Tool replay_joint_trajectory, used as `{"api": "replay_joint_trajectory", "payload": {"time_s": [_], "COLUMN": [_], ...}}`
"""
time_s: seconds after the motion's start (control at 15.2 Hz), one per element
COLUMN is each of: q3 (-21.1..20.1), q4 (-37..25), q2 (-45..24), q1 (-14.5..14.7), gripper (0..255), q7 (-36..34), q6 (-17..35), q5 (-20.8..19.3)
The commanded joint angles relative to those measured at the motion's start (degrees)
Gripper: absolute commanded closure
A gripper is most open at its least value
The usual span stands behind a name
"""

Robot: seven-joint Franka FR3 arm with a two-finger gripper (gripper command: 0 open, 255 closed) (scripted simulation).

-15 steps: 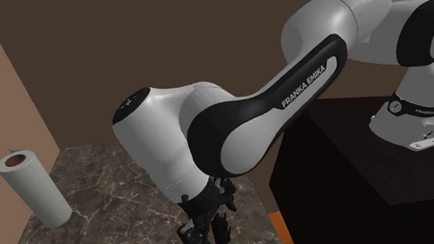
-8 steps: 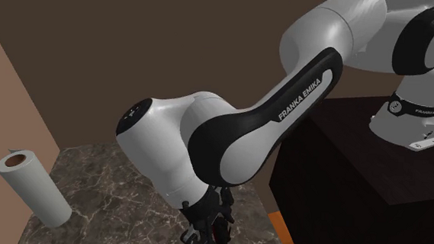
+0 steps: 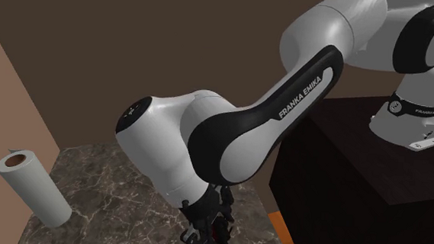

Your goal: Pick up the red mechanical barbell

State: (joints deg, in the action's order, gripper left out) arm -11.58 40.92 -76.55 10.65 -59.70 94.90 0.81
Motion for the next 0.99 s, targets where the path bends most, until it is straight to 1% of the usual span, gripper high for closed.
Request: {"api": "replay_joint_trajectory", "payload": {"time_s": [0.0,0.46,0.92], "q3": [0.0,-0.3,-0.6], "q4": [1.1,5.4,7.3], "q2": [1.1,6.4,10.0], "q1": [-0.1,-0.7,-1.1], "gripper": [255,255,255], "q7": [-0.1,-0.6,-1.0], "q6": [-0.2,-1.1,-2.8], "q5": [0.0,0.3,0.5]}}
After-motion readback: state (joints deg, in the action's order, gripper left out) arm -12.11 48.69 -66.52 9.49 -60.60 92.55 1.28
